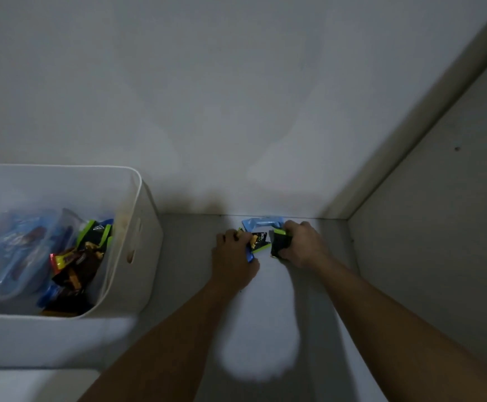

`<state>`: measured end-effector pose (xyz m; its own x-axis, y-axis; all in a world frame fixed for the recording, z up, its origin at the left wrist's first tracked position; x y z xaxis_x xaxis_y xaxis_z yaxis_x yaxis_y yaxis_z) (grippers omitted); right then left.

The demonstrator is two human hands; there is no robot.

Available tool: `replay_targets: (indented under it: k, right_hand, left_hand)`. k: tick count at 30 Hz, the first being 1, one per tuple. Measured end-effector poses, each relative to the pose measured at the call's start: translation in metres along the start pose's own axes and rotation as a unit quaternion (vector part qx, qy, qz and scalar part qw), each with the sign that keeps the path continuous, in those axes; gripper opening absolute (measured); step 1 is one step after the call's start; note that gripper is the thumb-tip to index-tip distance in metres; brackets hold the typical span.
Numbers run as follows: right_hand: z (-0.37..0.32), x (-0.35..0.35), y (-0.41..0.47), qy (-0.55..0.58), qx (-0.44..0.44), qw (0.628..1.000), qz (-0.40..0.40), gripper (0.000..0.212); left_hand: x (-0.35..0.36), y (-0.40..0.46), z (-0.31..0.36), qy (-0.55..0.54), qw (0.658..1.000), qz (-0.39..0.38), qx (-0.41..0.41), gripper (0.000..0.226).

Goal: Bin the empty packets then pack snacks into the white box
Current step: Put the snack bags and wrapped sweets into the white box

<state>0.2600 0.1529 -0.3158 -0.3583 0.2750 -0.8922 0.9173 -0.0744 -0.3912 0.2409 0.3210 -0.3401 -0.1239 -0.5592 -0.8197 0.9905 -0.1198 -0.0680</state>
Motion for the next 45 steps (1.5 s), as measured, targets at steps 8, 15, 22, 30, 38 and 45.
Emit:
replay_targets:
  k: [8, 15, 22, 30, 38, 45]
  right_hand:
    - [0.002, 0.004, -0.044, 0.04, 0.003, 0.999, -0.03, 0.031]
    - [-0.021, -0.02, -0.076, 0.039, -0.001, 0.999, -0.02, 0.032]
    - [-0.06, -0.053, -0.103, 0.054, -0.024, 0.998, 0.016, 0.038]
    - [-0.067, 0.003, -0.125, 0.045, -0.016, 0.999, -0.02, 0.041]
    - [-0.046, 0.041, -0.136, 0.049, -0.003, 0.998, -0.034, 0.033]
    - [-0.051, 0.011, -0.142, 0.049, -0.009, 0.999, -0.021, 0.033]
  left_hand:
    - [-0.009, -0.04, -0.01, -0.071, 0.997, -0.038, -0.016, 0.052]
    - [-0.044, -0.051, -0.017, -0.142, 0.989, -0.029, 0.015, 0.053]
    - [-0.106, -0.065, -0.012, -0.241, 0.97, -0.033, -0.015, 0.053]
    - [-0.045, -0.131, -0.058, -0.077, 0.995, -0.057, 0.011, 0.058]
    - [-0.014, -0.157, -0.07, 0.029, 0.999, -0.011, 0.037, 0.044]
    - [-0.046, -0.143, -0.056, -0.047, 0.996, 0.051, 0.064, 0.024]
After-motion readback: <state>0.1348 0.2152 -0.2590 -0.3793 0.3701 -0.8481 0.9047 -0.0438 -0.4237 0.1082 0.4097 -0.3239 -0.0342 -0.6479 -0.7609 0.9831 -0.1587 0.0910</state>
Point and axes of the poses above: each hand's wrist, its own y-axis towards the middle knuckle, its own x-axis out of the palm, z = x × y, the point moved 5 cm from there along y, towards the middle knuckle, and after that the axes turned 9 degrees about -y, right-handed, at the moved point
